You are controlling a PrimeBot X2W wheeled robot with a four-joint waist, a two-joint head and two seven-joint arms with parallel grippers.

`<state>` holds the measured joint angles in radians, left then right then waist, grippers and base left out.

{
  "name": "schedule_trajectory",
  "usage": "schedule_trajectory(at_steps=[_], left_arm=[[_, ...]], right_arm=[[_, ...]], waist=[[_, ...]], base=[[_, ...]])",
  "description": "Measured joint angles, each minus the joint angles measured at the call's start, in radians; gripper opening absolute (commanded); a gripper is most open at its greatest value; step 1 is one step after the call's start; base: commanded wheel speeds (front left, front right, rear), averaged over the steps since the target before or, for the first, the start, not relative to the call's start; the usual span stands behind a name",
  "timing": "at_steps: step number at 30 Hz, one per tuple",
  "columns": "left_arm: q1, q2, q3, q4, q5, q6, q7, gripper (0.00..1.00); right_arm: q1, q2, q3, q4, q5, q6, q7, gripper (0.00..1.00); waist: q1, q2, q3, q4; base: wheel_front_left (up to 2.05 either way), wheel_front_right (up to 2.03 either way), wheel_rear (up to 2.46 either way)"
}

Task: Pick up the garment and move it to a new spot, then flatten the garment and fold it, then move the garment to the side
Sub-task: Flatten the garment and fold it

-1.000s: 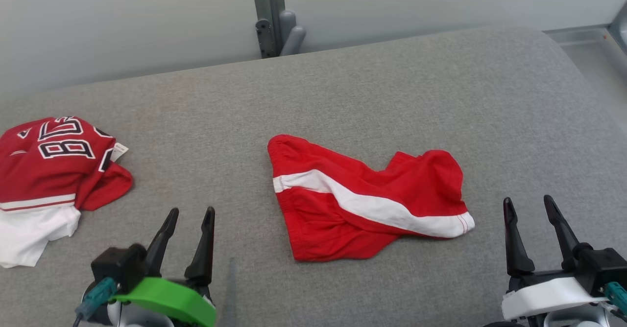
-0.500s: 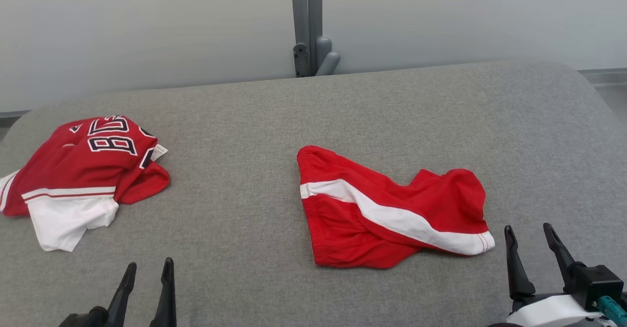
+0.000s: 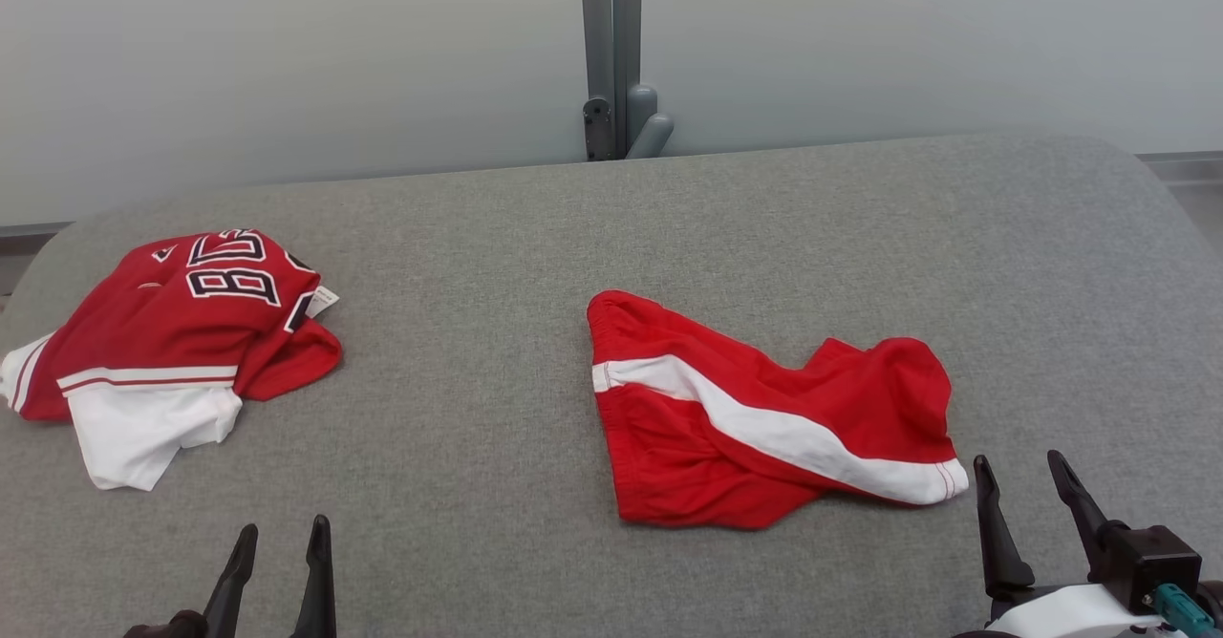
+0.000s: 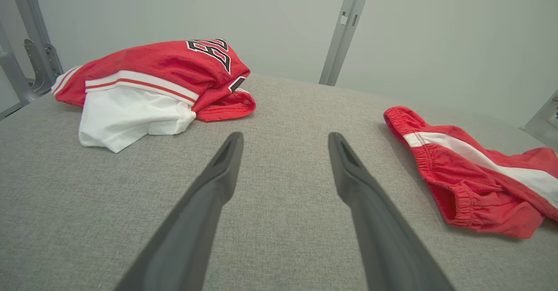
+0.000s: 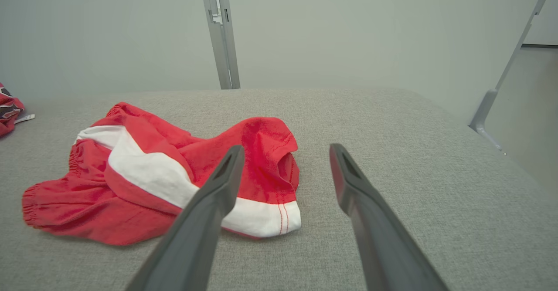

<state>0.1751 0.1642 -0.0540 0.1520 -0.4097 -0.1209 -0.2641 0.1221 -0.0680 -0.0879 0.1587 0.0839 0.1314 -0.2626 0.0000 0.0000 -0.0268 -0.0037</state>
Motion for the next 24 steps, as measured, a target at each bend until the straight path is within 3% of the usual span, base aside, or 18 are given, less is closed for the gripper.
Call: schedule_trajectory(at_steps=[11,18,24], left_arm=[[0.000,-0.013,0.016,0.018,0.013,-0.007,0.000,1.00],[-0.024,-0.019,-0.013,0.049,-0.006,-0.008,0.005,1.00],[-0.126,-0.019,-0.075,0.052,-0.012,-0.008,0.067,1.00]], right_arm=[[0.000,0.002,0.015,0.008,0.005,0.000,0.000,1.00],[-0.018,-0.016,0.005,0.147,0.015,0.000,0.023,1.00],[-0.138,-0.061,0.076,0.214,0.041,0.000,0.112,1.00]], waist=[[0.0000,0.0000,0.003,-0.015],[0.0000,0.0000,0.022,-0.031],[0.0000,0.0000,0.076,-0.047]], base=[[0.00,0.00,0.00],[0.00,0.00,0.00],[0.00,0.00,0.00]])
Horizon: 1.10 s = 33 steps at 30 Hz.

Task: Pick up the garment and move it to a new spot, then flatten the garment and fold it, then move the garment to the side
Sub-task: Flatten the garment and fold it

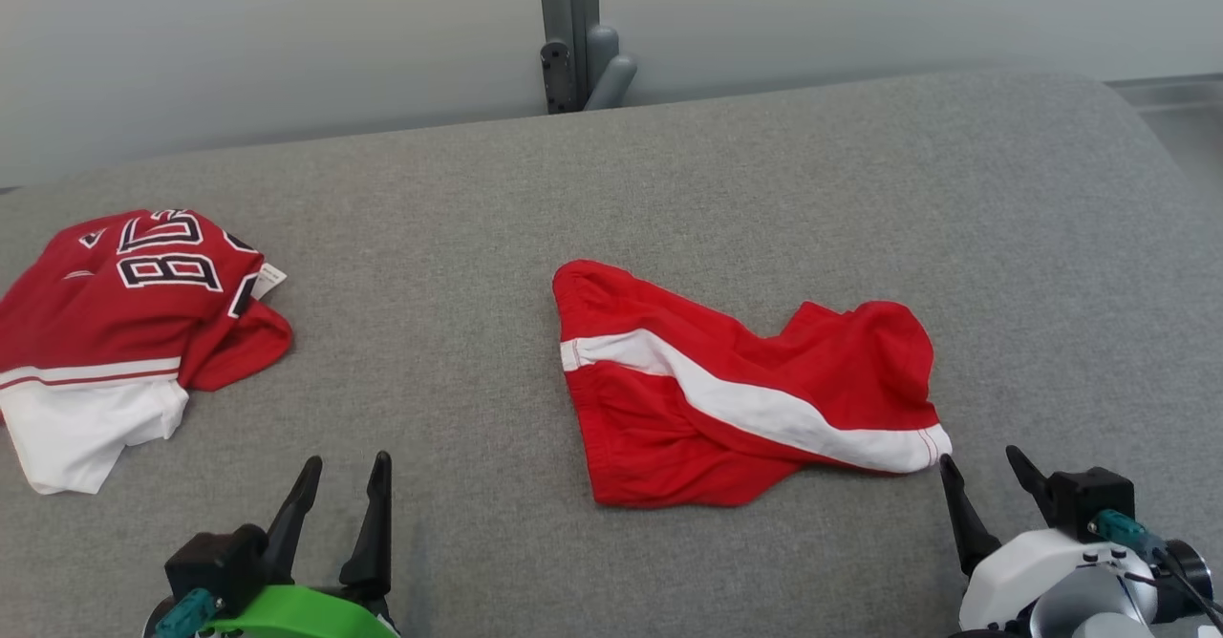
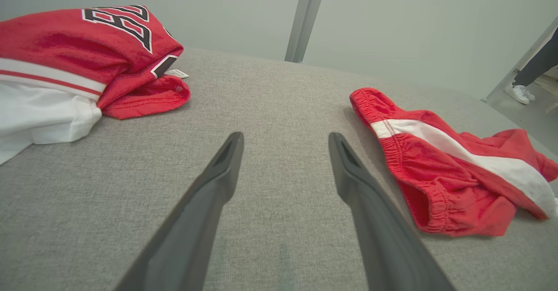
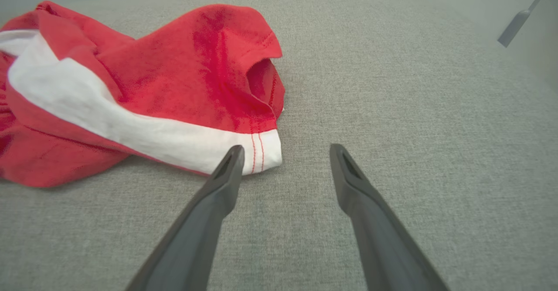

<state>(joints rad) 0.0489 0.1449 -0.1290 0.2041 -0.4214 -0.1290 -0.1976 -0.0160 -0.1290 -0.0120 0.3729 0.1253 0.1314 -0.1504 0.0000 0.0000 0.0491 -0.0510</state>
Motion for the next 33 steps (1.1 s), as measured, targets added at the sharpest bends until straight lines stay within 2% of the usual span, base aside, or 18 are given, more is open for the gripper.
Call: schedule_trajectory(at_steps=[4,14,19,23,29,33], left_arm=[[-0.057,-0.009,-0.020,0.026,0.000,0.002,0.037,1.00],[-0.269,-0.069,-0.120,0.096,-0.046,0.002,0.168,1.00],[-0.362,-0.084,-0.170,0.171,-0.062,0.003,0.194,1.00],[-0.415,-0.092,-0.204,0.230,-0.073,0.010,0.200,1.00],[-0.453,-0.094,-0.229,0.292,-0.101,0.017,0.179,1.00],[-0.462,-0.094,-0.239,0.334,-0.131,0.023,0.204,1.00]], right_arm=[[-0.064,-0.027,0.043,0.051,0.021,0.000,0.036,1.00],[-0.165,-0.069,0.150,0.142,0.073,0.000,0.037,1.00],[-0.194,-0.071,0.208,0.165,0.095,0.000,0.022,0.98],[-0.207,-0.075,0.238,0.174,0.098,0.000,0.002,1.00],[-0.209,-0.079,0.262,0.167,0.082,0.000,-0.033,1.00],[-0.192,-0.080,0.265,0.145,0.064,0.000,-0.041,1.00]], waist=[[0.0000,0.0000,0.041,-0.010],[0.0000,0.0000,0.116,-0.014],[0.0000,0.0000,0.136,-0.021],[0.0000,0.0000,0.145,-0.037],[0.0000,0.0000,0.149,-0.061],[0.0000,0.0000,0.147,-0.073]], base=[[0.00,0.00,0.00],[0.00,0.00,0.00],[0.00,0.00,0.00],[0.00,0.00,0.00],[0.00,0.00,0.00],[0.00,0.00,0.00]])
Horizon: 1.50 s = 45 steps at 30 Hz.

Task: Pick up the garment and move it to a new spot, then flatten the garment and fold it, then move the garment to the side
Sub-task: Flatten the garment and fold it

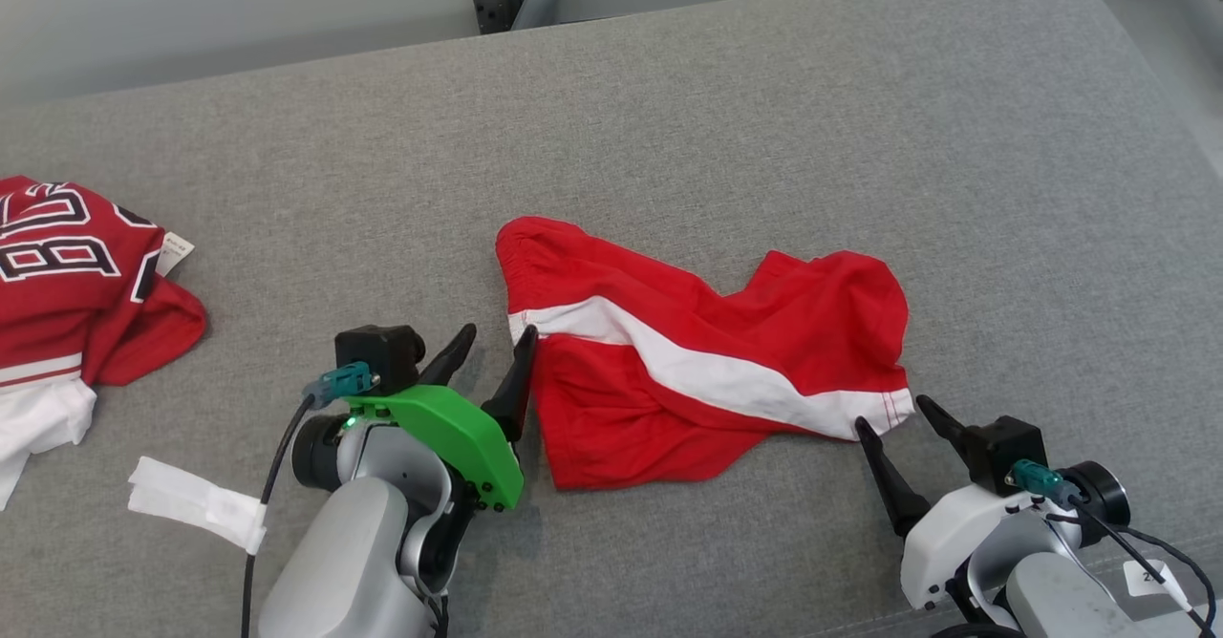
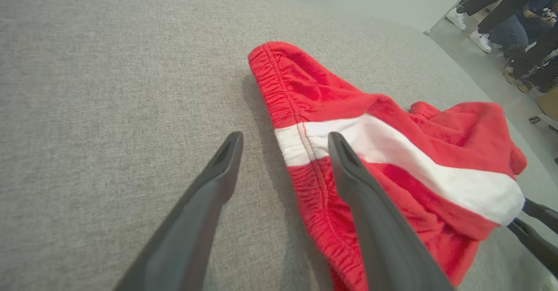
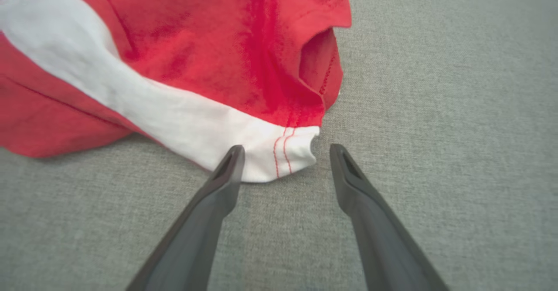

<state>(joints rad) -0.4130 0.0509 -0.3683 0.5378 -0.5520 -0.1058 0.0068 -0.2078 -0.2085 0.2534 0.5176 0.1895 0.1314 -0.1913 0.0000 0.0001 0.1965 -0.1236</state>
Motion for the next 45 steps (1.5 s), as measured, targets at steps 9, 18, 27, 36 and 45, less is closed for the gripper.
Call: schedule_trajectory(at_steps=[9,18,27,36,45], left_arm=[[-0.032,-0.001,-0.015,0.046,-0.023,0.001,0.024,1.00],[-0.045,-0.001,-0.030,0.065,-0.042,0.002,0.014,1.00],[-0.061,-0.001,-0.057,0.082,-0.071,-0.001,0.049,1.00],[-0.082,-0.001,-0.056,0.113,-0.099,0.000,0.091,1.00],[-0.094,-0.001,-0.060,0.130,-0.147,0.000,0.125,1.00]], right_arm=[[0.003,-0.002,0.020,-0.046,-0.017,0.000,0.021,0.95],[0.013,-0.010,0.026,-0.054,-0.004,0.000,0.042,0.71],[0.016,-0.014,0.035,-0.051,0.018,0.000,0.052,0.53],[0.002,-0.014,0.045,-0.027,0.028,0.000,0.053,0.52],[-0.015,-0.009,0.056,-0.011,0.036,0.000,0.047,0.51]], waist=[[0.0000,0.0000,-0.003,-0.009],[0.0000,0.0000,-0.002,0.002],[0.0000,0.0000,0.001,0.001],[0.0000,0.0000,0.008,-0.007],[0.0000,0.0000,0.022,-0.017]], base=[[0.00,0.00,0.00],[0.00,0.00,0.00],[0.00,0.00,0.00],[0.00,0.00,0.00],[0.00,0.00,0.00]])
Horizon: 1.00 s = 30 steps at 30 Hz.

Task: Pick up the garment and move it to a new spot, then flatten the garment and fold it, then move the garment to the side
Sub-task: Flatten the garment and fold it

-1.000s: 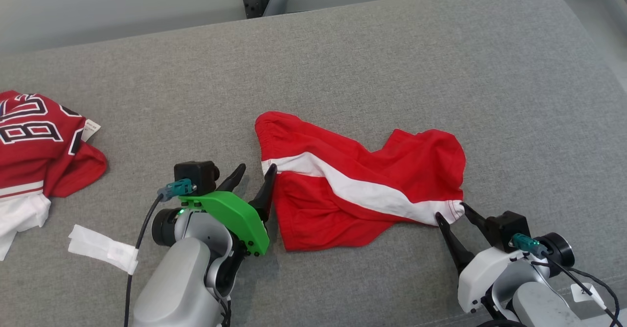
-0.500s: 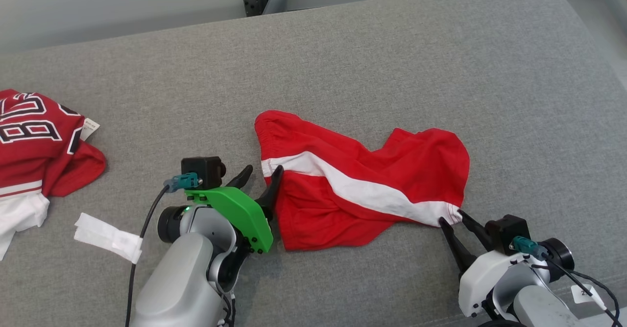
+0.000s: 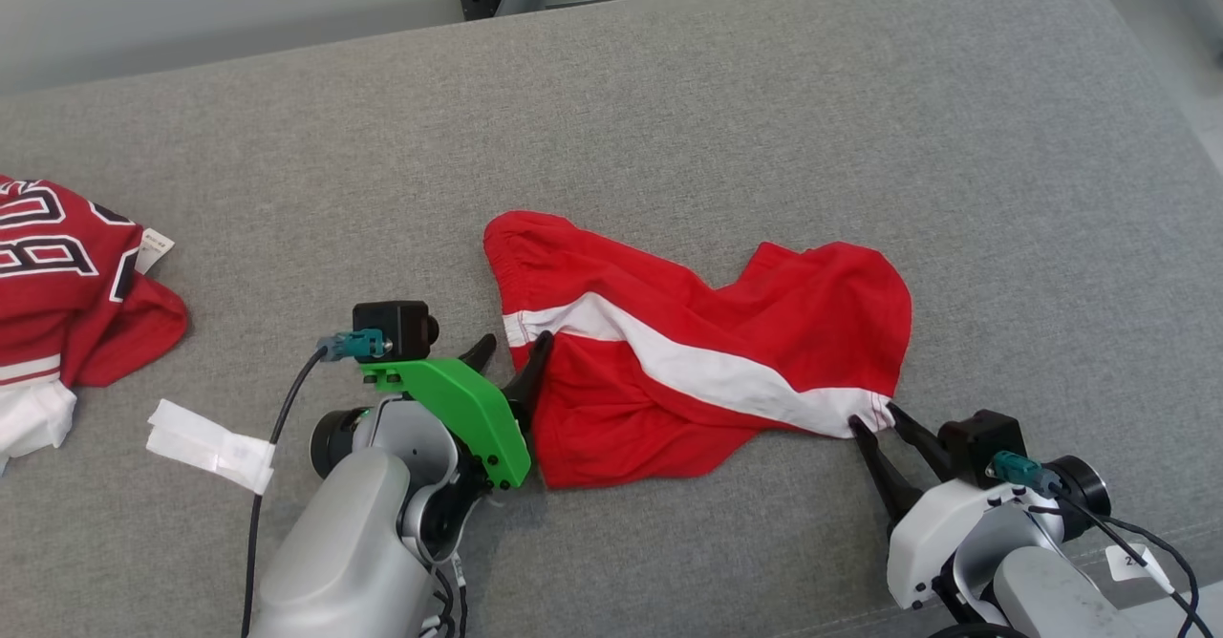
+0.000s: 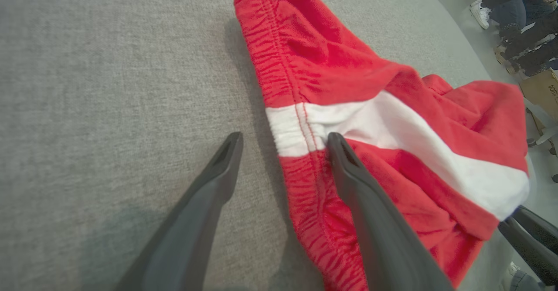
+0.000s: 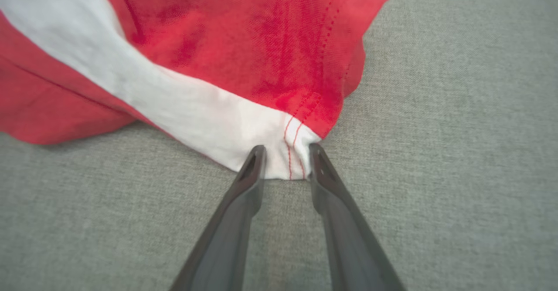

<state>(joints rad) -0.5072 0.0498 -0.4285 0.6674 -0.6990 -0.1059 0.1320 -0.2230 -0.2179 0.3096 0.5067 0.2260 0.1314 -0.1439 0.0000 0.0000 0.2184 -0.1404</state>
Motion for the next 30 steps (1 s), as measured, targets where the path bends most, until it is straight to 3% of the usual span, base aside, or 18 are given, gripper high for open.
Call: schedule_trajectory(at_steps=[9,11,14,16,17,23,30], left_arm=[[0.000,0.000,-0.011,-0.022,-0.041,0.007,0.034,1.00],[0.000,0.000,-0.016,-0.029,-0.042,0.009,0.034,0.50],[0.000,0.000,-0.022,-0.038,-0.046,0.009,0.029,0.29],[0.000,0.000,-0.025,-0.041,-0.047,0.009,0.029,0.00],[0.000,0.000,-0.026,-0.044,-0.047,0.009,0.029,0.00],[0.003,0.001,-0.030,-0.073,-0.058,0.007,0.025,0.00],[0.032,0.050,-0.014,-0.214,-0.080,0.000,0.044,0.00]], right_arm=[[-0.006,0.000,0.000,0.011,0.003,0.000,-0.007,0.47],[-0.007,0.001,0.000,0.013,0.003,0.000,-0.007,0.44],[-0.009,0.005,0.001,0.015,0.003,0.000,-0.007,0.37],[-0.009,0.006,0.002,0.017,0.004,0.000,-0.008,0.16],[-0.010,0.006,0.003,0.018,0.007,0.000,-0.009,0.00],[-0.009,0.012,0.008,0.020,0.049,0.000,-0.026,0.00],[-0.002,-0.001,-0.025,-0.105,0.246,0.000,-0.032,0.00]], waist=[[0.0000,0.0000,0.009,0.000],[0.0000,0.0000,0.010,0.000],[0.0000,0.0000,0.009,0.000],[0.0000,0.0000,0.008,0.001],[0.0000,0.0000,0.007,0.002],[0.0000,0.0000,-0.004,0.003],[0.0000,0.0000,-0.028,-0.003]], base=[[0.00,0.00,0.00],[0.00,0.00,0.00],[0.00,0.00,0.00],[0.00,0.00,0.00],[0.00,0.00,0.00],[0.00,0.00,0.00],[0.00,0.00,0.00]])
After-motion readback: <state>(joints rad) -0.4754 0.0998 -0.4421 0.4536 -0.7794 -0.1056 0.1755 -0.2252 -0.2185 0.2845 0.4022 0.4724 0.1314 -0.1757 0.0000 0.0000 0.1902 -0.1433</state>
